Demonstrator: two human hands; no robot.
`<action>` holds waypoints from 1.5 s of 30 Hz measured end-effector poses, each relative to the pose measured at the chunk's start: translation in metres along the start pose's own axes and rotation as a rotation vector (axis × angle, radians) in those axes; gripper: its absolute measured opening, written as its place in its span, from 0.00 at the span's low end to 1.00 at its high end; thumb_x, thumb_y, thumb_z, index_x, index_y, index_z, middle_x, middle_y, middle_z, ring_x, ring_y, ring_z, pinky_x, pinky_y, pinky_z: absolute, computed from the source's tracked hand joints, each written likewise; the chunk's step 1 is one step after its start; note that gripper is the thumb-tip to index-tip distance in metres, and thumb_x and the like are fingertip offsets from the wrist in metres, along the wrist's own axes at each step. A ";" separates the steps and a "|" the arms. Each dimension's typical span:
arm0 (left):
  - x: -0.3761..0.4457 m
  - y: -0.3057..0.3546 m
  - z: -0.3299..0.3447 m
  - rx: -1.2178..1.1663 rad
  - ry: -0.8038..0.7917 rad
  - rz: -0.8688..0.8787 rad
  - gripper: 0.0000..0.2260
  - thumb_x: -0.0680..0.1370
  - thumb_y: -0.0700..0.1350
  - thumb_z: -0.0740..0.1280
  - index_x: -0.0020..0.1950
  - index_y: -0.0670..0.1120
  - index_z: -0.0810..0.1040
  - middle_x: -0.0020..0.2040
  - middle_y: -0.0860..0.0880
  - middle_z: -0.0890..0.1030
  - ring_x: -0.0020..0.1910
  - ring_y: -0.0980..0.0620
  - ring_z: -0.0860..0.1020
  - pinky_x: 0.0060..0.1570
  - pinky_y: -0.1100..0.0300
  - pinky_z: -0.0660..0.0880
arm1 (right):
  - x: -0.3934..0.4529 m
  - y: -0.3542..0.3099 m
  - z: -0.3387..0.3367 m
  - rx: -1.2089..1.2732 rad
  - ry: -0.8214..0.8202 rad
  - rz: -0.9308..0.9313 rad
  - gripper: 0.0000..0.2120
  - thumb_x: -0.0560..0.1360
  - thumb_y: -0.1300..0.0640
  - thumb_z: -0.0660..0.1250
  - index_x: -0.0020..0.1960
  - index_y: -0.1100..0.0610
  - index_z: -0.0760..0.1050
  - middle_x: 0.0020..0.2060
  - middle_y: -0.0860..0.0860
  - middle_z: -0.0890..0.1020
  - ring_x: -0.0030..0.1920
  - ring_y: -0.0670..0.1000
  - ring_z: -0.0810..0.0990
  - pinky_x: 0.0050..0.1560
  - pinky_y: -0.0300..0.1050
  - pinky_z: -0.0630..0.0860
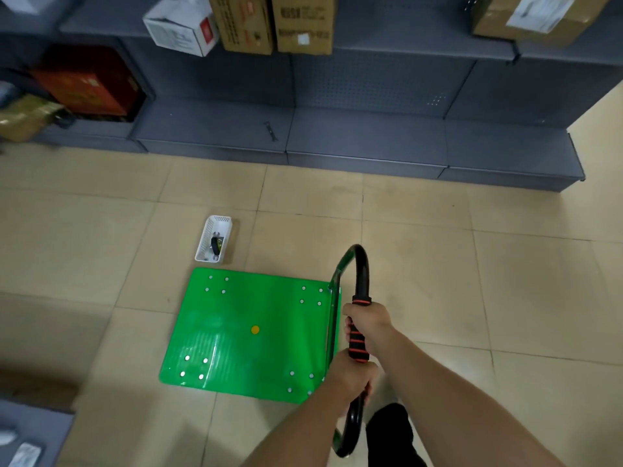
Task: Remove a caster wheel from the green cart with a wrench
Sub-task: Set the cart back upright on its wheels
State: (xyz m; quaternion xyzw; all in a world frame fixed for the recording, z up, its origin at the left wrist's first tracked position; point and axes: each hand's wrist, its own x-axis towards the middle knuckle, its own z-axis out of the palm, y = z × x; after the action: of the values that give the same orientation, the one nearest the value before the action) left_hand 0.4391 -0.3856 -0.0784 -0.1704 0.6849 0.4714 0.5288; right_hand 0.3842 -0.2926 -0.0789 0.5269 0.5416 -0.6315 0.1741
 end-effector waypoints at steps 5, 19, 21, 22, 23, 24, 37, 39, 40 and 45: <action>0.012 0.040 0.016 -0.026 0.015 0.020 0.04 0.68 0.35 0.63 0.34 0.42 0.74 0.27 0.44 0.75 0.21 0.49 0.71 0.26 0.61 0.69 | 0.022 -0.034 -0.017 -0.042 0.001 -0.024 0.03 0.72 0.65 0.70 0.41 0.62 0.76 0.26 0.56 0.77 0.25 0.54 0.74 0.32 0.47 0.76; 0.076 0.185 0.187 -0.040 -0.059 0.021 0.01 0.70 0.39 0.66 0.40 0.43 0.75 0.25 0.46 0.76 0.19 0.50 0.72 0.25 0.62 0.70 | 0.101 -0.148 -0.198 -0.111 0.073 -0.077 0.02 0.71 0.66 0.70 0.41 0.63 0.77 0.28 0.56 0.78 0.26 0.54 0.75 0.33 0.47 0.77; 0.084 0.205 0.213 -0.047 -0.077 0.014 0.02 0.71 0.38 0.66 0.42 0.42 0.74 0.25 0.46 0.75 0.19 0.51 0.71 0.23 0.62 0.69 | 0.114 -0.161 -0.229 -0.097 0.100 -0.082 0.03 0.71 0.65 0.70 0.42 0.63 0.77 0.28 0.57 0.78 0.26 0.55 0.75 0.34 0.48 0.77; 0.088 0.216 0.228 -0.042 -0.086 0.011 0.03 0.71 0.38 0.66 0.44 0.41 0.74 0.25 0.46 0.75 0.18 0.52 0.71 0.22 0.62 0.69 | 0.121 -0.169 -0.246 -0.087 0.112 -0.082 0.03 0.70 0.65 0.71 0.41 0.62 0.77 0.28 0.57 0.78 0.27 0.55 0.75 0.35 0.49 0.77; 0.092 0.224 0.237 -0.031 -0.090 0.004 0.03 0.72 0.37 0.66 0.45 0.40 0.74 0.26 0.46 0.75 0.18 0.52 0.71 0.22 0.62 0.69 | 0.125 -0.174 -0.258 -0.077 0.120 -0.080 0.03 0.70 0.64 0.71 0.40 0.62 0.77 0.28 0.57 0.78 0.27 0.55 0.75 0.35 0.49 0.77; 0.095 0.233 0.248 -0.021 -0.101 -0.002 0.04 0.72 0.37 0.66 0.46 0.40 0.74 0.26 0.46 0.75 0.18 0.53 0.71 0.22 0.63 0.69 | 0.129 -0.180 -0.271 -0.066 0.131 -0.076 0.04 0.70 0.64 0.71 0.39 0.62 0.76 0.27 0.56 0.78 0.27 0.55 0.75 0.35 0.49 0.76; 0.127 0.336 0.294 0.172 -0.263 0.065 0.07 0.70 0.36 0.65 0.32 0.42 0.72 0.21 0.49 0.74 0.19 0.50 0.70 0.26 0.61 0.68 | 0.169 -0.255 -0.363 0.145 0.322 -0.061 0.06 0.72 0.64 0.71 0.42 0.63 0.73 0.30 0.59 0.78 0.28 0.57 0.76 0.37 0.51 0.78; 0.135 0.355 0.281 0.205 -0.261 0.084 0.08 0.70 0.36 0.65 0.30 0.43 0.72 0.20 0.49 0.73 0.19 0.50 0.69 0.24 0.62 0.67 | 0.175 -0.274 -0.355 0.173 0.340 -0.054 0.07 0.73 0.65 0.70 0.42 0.62 0.72 0.29 0.59 0.77 0.28 0.56 0.75 0.38 0.52 0.77; 0.140 0.365 0.272 0.213 -0.262 0.090 0.08 0.70 0.36 0.65 0.30 0.43 0.72 0.20 0.49 0.73 0.19 0.50 0.69 0.24 0.62 0.67 | 0.179 -0.284 -0.349 0.187 0.350 -0.055 0.07 0.74 0.65 0.70 0.42 0.63 0.72 0.30 0.59 0.77 0.28 0.56 0.75 0.38 0.52 0.77; 0.167 0.410 0.225 0.233 -0.299 0.090 0.08 0.72 0.35 0.65 0.33 0.43 0.72 0.22 0.48 0.74 0.19 0.51 0.70 0.23 0.62 0.68 | 0.200 -0.334 -0.311 0.225 0.394 -0.039 0.07 0.74 0.65 0.70 0.42 0.63 0.72 0.30 0.58 0.76 0.29 0.56 0.75 0.39 0.51 0.76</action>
State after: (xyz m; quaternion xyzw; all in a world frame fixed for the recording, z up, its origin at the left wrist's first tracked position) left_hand 0.2025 0.0482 -0.0343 -0.0051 0.6556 0.4321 0.6192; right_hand 0.1918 0.1650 -0.0381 0.6456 0.5012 -0.5762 -0.0068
